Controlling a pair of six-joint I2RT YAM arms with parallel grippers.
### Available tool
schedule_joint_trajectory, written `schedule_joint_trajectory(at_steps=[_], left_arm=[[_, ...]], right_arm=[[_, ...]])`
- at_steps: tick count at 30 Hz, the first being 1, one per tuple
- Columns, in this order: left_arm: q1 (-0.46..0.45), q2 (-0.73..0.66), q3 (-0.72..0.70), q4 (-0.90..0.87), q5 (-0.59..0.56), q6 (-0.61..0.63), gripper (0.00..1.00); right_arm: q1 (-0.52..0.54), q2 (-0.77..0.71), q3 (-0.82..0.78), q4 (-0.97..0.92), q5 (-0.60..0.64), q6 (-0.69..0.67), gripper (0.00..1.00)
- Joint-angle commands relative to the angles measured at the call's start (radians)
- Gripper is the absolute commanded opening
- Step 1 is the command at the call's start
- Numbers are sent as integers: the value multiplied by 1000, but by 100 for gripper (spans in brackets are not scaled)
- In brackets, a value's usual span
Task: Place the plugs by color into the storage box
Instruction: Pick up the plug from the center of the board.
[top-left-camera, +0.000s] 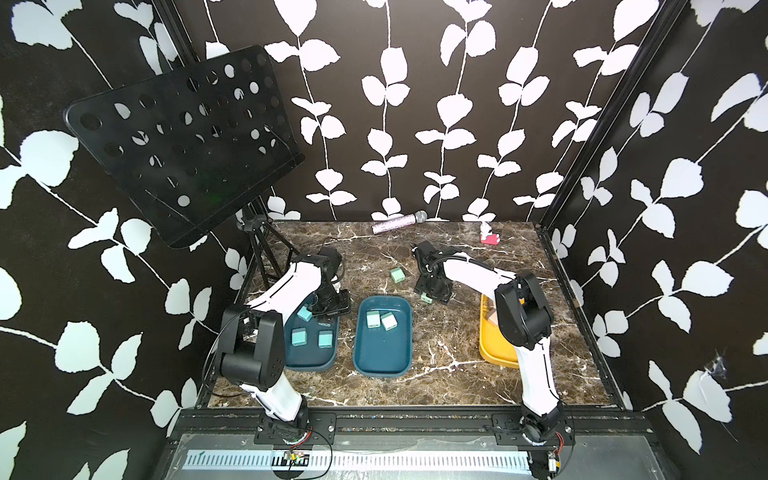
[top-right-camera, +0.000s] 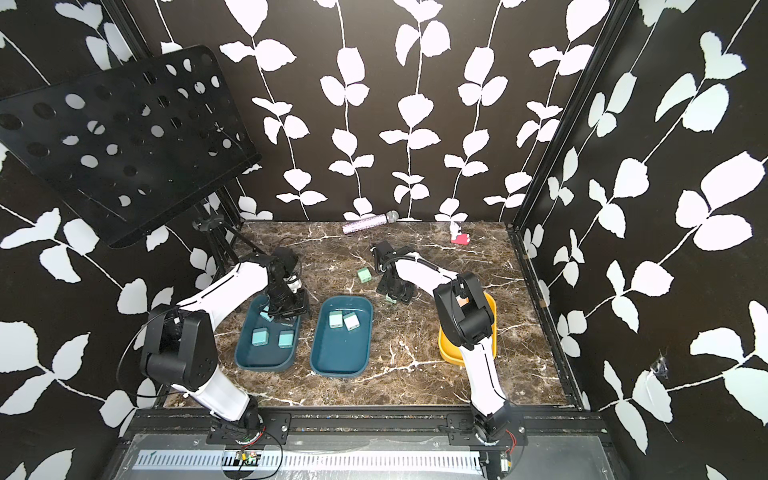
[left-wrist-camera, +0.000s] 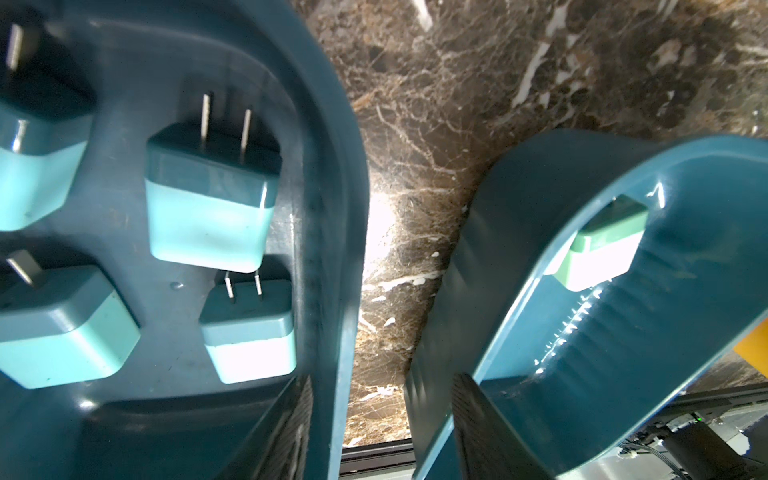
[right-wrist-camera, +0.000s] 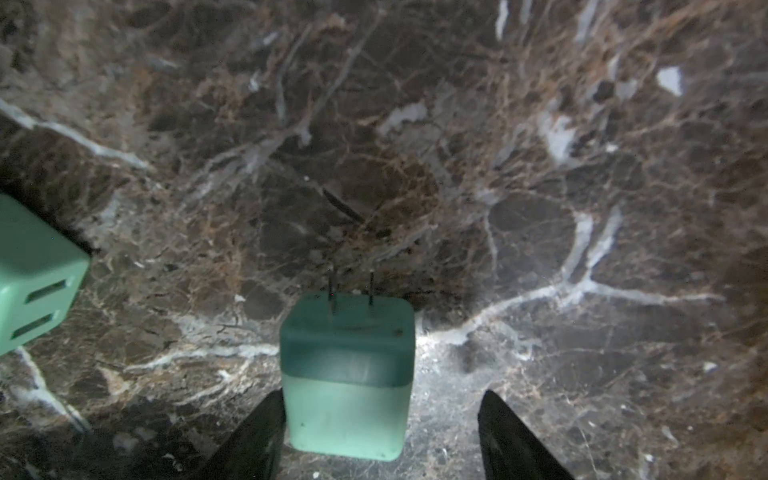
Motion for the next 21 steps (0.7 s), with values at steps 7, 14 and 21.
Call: schedule_joint_trajectory(at_steps=[7,14,21], left_arm=[[-1,-19,11,-13,4,20,56],[-2,-7,13,-2,8,19,56],[-2,8,30,13,11,10,56]], right_arm=[[-2,58,17,-10,-13,-7,59],[-3,52,12,-26,-31,-55,35],[5,-23,43,-74,-31,-122,30]])
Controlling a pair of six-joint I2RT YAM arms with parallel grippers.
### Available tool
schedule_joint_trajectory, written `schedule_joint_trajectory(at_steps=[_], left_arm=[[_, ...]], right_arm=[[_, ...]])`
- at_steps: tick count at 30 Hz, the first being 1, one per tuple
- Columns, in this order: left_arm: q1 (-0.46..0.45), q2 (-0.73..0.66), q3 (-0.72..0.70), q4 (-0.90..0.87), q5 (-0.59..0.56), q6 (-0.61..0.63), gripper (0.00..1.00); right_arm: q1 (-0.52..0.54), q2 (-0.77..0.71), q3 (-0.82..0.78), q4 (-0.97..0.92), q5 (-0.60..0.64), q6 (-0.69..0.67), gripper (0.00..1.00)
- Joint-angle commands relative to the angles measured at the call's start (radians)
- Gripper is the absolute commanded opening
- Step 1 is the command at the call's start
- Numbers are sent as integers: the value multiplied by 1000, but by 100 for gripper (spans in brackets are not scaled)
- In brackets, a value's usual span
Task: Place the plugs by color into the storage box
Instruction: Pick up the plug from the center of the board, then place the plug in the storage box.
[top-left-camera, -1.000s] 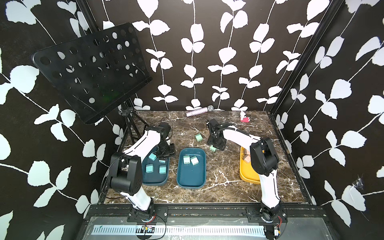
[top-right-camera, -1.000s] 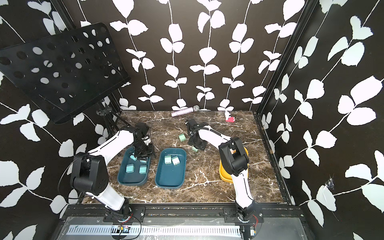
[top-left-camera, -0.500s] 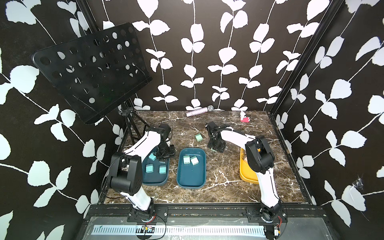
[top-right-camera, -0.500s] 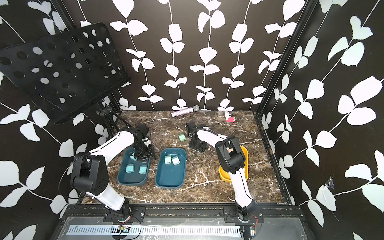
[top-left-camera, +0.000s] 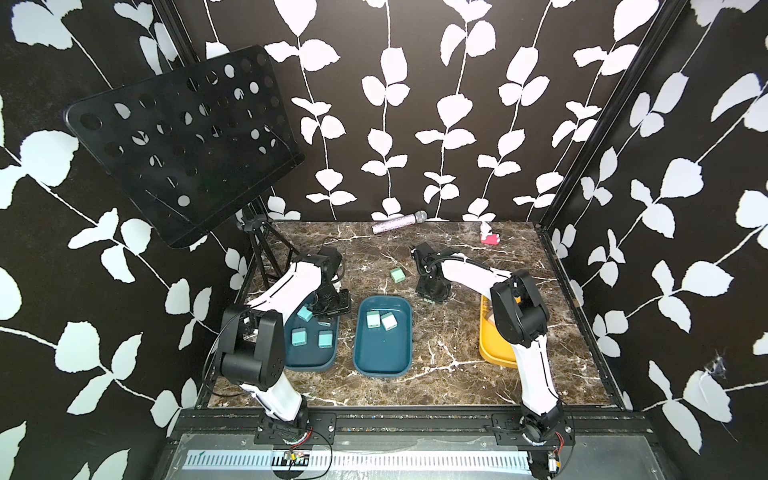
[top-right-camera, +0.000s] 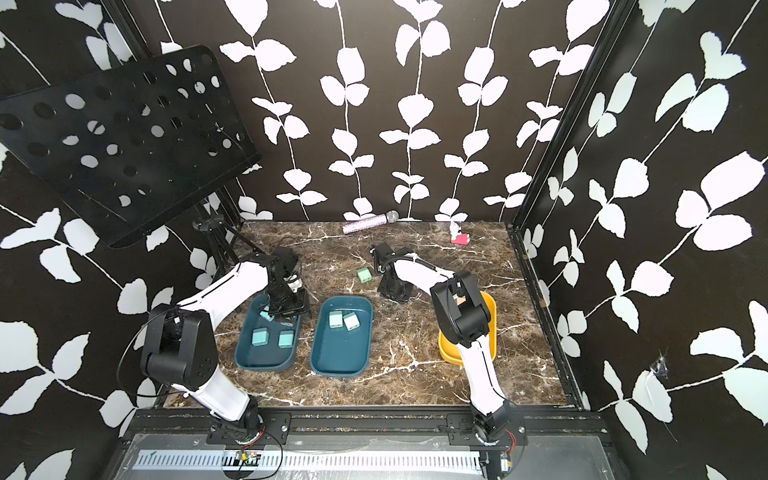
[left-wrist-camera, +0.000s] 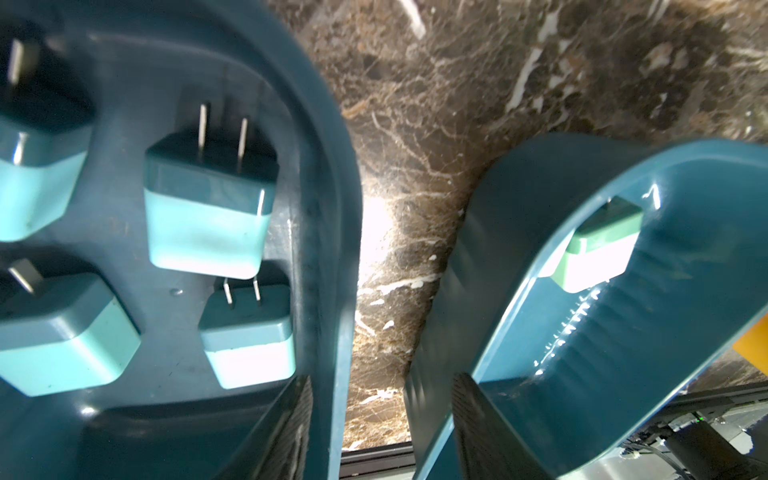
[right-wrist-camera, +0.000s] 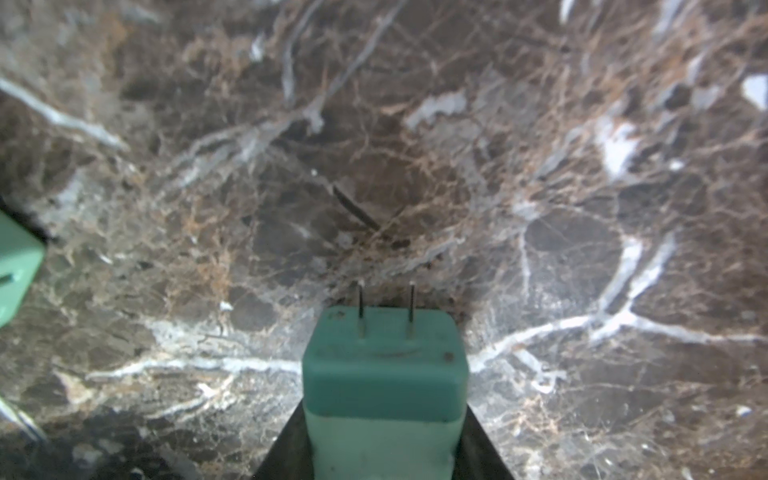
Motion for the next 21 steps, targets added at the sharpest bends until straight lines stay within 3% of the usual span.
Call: schedule_joint_trajectory(at_steps=[1,12,21], left_arm=[[-2,4,24,4,10,1,56],[-1,11,46,11,3,-17,56],[-1,-10,19,9,-3,-16,56]], right_arm=[[11,-63,41,-77,-5,-40,30],[236,-176,87,-157,-44,-22,31],[401,-99,124,-140,-114,17,32]])
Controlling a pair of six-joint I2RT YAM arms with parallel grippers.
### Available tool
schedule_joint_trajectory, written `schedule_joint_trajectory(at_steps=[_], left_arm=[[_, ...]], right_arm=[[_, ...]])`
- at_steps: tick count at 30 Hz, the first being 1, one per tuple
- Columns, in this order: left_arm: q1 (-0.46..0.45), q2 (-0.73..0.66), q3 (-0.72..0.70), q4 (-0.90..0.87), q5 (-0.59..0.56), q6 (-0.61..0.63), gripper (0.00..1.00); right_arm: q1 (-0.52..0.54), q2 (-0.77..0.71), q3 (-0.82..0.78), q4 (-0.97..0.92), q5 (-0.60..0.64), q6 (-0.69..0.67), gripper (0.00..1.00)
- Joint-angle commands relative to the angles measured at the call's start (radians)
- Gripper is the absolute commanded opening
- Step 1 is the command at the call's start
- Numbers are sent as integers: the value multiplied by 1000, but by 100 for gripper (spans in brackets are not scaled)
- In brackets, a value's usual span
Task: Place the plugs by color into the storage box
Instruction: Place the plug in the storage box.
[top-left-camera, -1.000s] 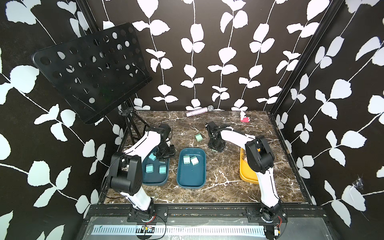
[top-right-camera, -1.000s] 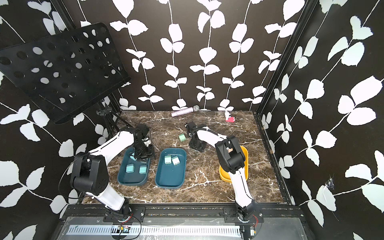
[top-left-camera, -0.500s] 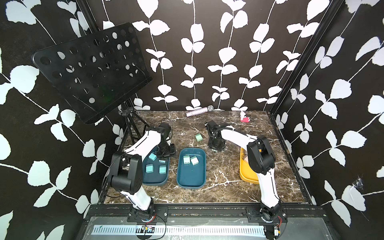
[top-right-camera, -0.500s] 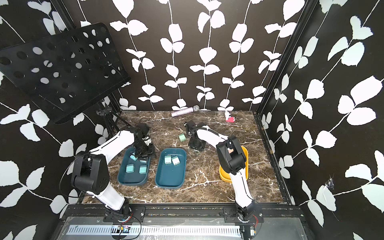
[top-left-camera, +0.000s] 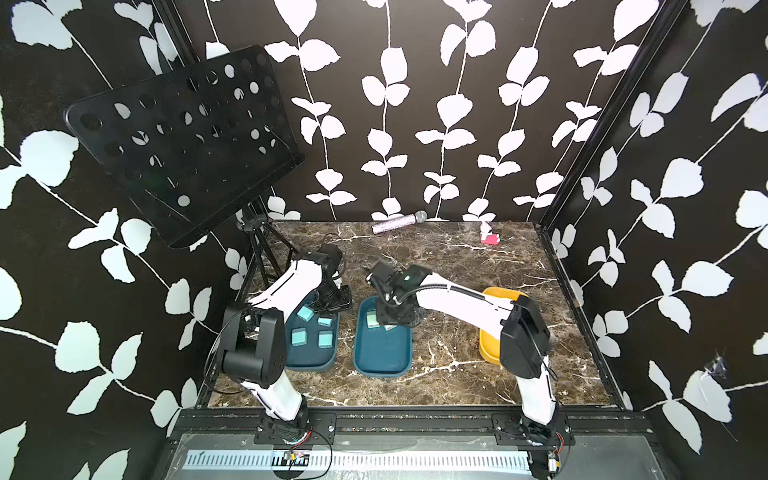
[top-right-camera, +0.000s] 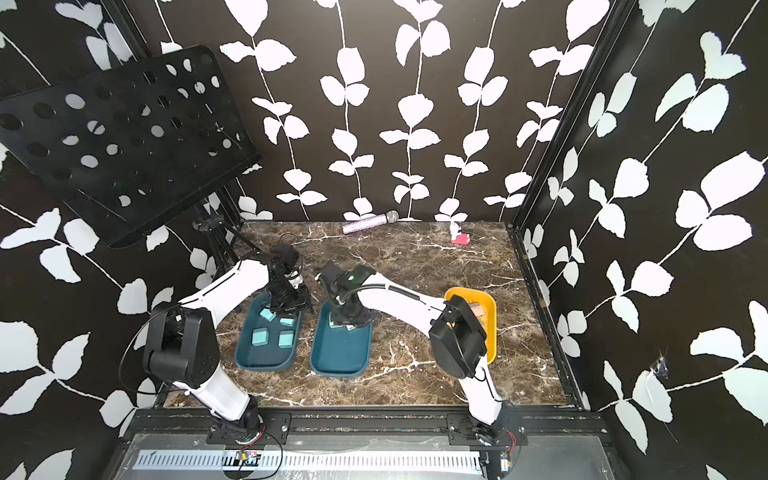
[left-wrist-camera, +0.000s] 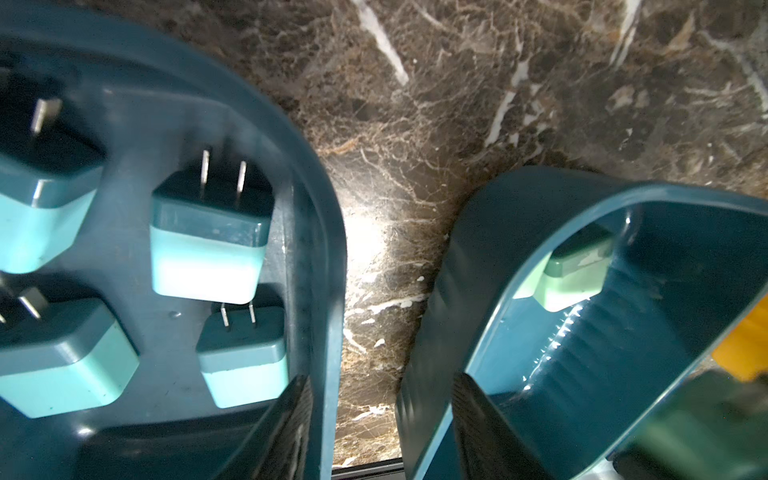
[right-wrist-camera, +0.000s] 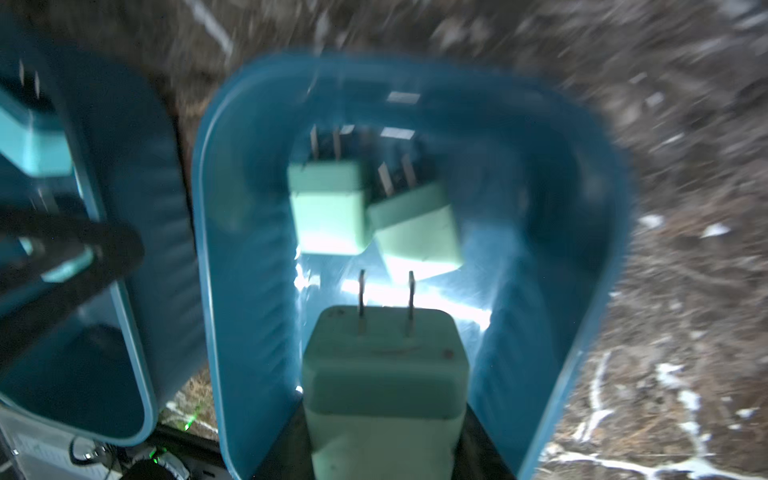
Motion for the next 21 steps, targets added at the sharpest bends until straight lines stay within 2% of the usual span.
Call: schedule_joint_trajectory(at_steps=[1,14,21], left_arm=[[-1,-28,-8,-13,-2,-5,56],[-1,-105,-118,-7,-11,-6,56],[-1,-106,-118,-11,-10,0,56]], right_arm=[[5,44,34,-28,-23,23,32],[34,34,-127,80,-51,73,32],[38,73,-173,115,-66,94,33]])
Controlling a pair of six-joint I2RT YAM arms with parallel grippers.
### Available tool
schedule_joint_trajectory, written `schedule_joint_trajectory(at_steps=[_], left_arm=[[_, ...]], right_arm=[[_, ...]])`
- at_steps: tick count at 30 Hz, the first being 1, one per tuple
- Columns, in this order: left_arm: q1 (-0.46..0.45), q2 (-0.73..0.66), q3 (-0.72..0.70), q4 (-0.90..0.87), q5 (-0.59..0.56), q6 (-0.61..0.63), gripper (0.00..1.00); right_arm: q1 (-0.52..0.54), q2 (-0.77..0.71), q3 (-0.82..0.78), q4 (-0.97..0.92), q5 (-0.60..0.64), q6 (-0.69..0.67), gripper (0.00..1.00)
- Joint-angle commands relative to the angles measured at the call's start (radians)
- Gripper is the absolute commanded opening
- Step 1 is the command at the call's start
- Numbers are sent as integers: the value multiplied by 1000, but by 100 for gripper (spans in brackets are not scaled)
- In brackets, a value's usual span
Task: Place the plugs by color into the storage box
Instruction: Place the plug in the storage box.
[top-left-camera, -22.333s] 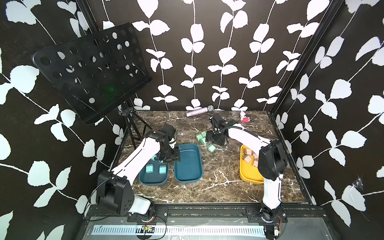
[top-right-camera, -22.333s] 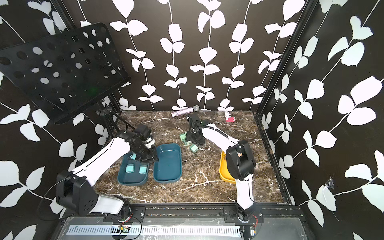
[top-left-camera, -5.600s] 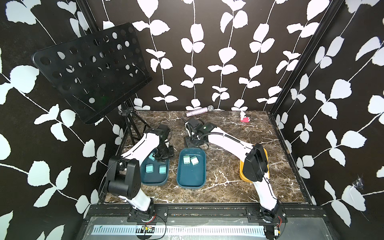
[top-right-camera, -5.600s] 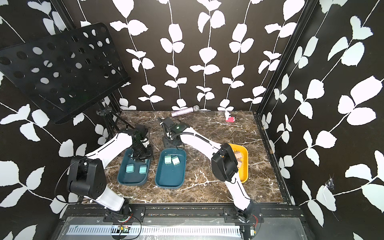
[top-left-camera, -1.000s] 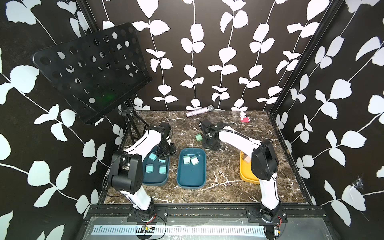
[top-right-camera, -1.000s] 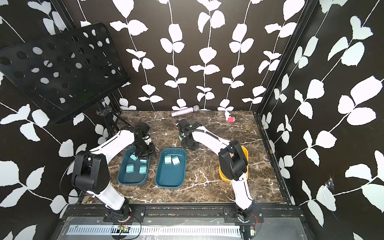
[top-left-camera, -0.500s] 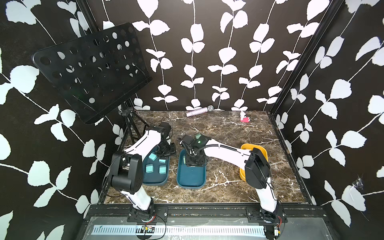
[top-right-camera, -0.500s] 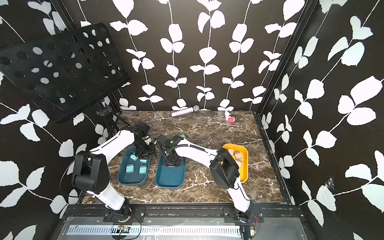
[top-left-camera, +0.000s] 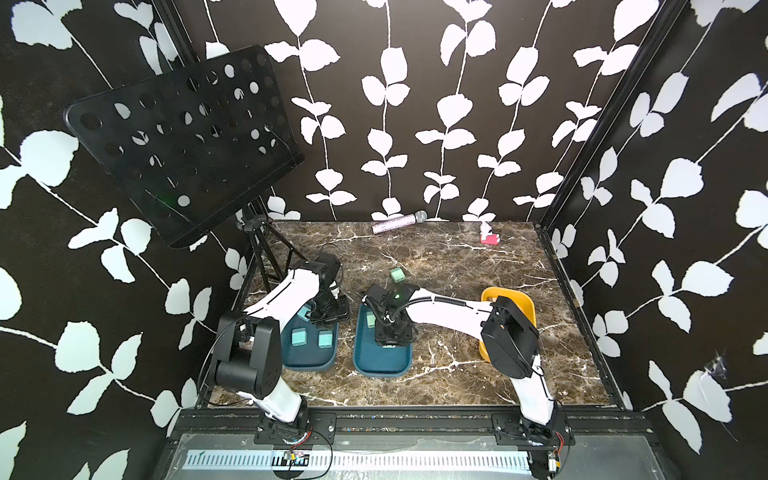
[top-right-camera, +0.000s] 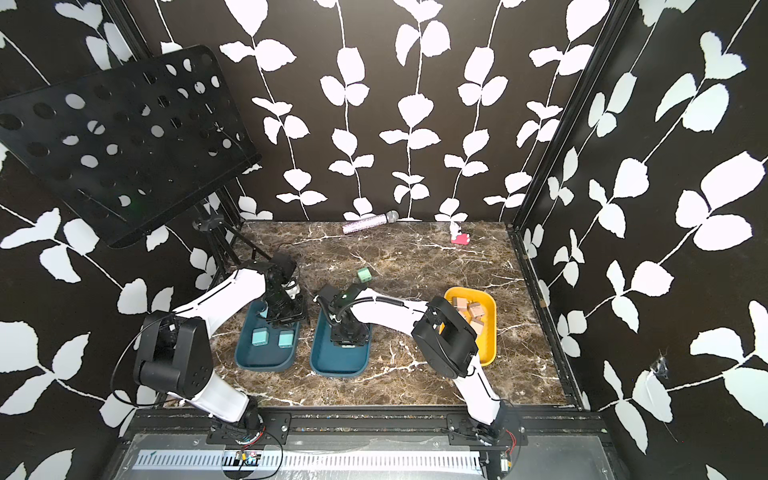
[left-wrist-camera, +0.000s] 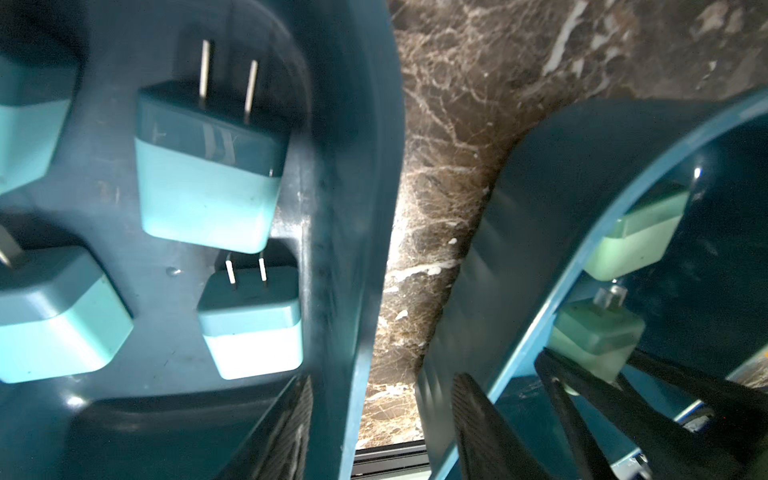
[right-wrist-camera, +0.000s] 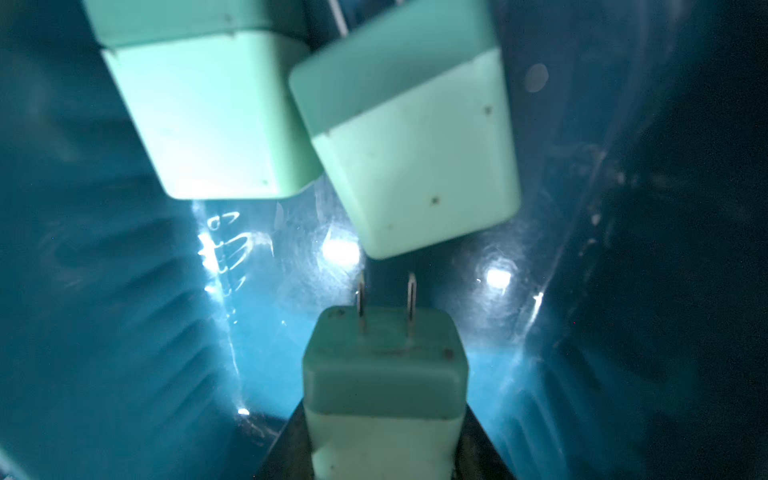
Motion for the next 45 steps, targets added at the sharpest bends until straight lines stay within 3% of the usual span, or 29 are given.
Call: schedule_joint_trajectory(at_steps=[1,7,12,17,25,37,45], left_arm=[[0,-34,-1,-17,-5,2,56],[-1,-32,2,-21,-7,10,56],[-1,-35,-2,-17,-6,9,56],[-1,-42,3,-18,-4,6,56],[-1,-45,29,-26,-4,7,56],[-1,-49,19,-39,4,13,57],[-1,-19,84,-98,-17,51,57]], right_arm=[[6,28,-23,21,-2,35,33],[3,50,-50,27,-9,41,39],[2,39,-29,6,3,25,51],[1,-8,66,-75,45,-8,58],[-44,-39,267,-192,125,-72,62],[-292,166,546,-207,196,-202,68],[-367,367,758,-156,171,-267,69]])
